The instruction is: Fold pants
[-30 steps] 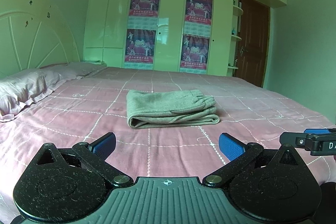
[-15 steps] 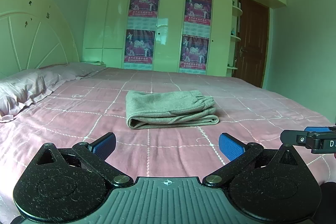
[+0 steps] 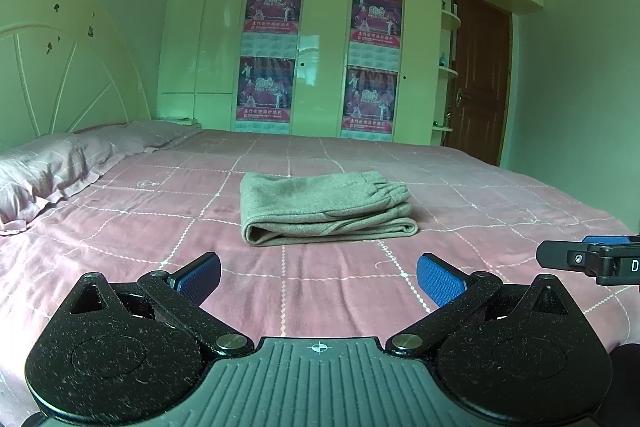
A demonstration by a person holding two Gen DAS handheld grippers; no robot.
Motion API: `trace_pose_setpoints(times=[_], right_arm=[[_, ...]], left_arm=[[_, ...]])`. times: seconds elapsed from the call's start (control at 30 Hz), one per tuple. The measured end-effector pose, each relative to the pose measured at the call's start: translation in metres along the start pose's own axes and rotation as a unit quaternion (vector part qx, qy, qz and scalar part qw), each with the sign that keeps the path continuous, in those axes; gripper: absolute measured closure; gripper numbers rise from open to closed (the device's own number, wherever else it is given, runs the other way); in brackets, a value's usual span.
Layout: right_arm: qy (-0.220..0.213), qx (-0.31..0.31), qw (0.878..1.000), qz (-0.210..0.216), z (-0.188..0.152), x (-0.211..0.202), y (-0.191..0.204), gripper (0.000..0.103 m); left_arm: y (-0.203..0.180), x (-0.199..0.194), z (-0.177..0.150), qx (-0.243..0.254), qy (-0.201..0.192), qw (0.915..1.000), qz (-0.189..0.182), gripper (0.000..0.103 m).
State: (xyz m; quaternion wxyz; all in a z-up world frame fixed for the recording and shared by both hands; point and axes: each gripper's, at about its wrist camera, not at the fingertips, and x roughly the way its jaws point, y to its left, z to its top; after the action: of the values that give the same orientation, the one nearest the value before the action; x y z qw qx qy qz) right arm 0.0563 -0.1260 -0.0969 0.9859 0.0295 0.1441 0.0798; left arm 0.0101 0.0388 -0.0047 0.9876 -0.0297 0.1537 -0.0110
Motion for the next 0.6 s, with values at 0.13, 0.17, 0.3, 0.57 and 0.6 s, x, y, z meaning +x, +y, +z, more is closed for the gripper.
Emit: trace_pose_setpoints(times=[0.13,0.17,0.3,0.57,0.6], right_arm=[[-0.001,-0.001,1.000,-0.001,0.0003,-0.0002,0.0003,0.006],[-0.001,-0.001,1.000,-0.001,0.0001,-0.0003,0.0011,0.006],[-0.002,0.000,1.000,-0.001,0.0009,-0.0006,0.0004,0.006],[-0.002,0.000,1.000,0.000,0.0012,-0.0007,0.0005,0.006],[-0.002,0.000,1.000,0.000,0.0011,-0.0007,0.0008,0.006]], left_arm=[[-0.0003,-0.0001,-0.0001,0.000,-0.001,1.0000,0.001,0.000],[-0.0005,-0.0003,0.0000,0.001,-0.001,1.0000,0.002,0.000],[0.0000,-0.0005,0.0002,0.002,-0.003,1.0000,0.000,0.000],[-0.0004,0.0008,-0.0005,0.002,-0.003,1.0000,0.000,0.000],[-0.0002,0.0009,-0.0007,0.002,-0.004,1.0000,0.000,0.000]])
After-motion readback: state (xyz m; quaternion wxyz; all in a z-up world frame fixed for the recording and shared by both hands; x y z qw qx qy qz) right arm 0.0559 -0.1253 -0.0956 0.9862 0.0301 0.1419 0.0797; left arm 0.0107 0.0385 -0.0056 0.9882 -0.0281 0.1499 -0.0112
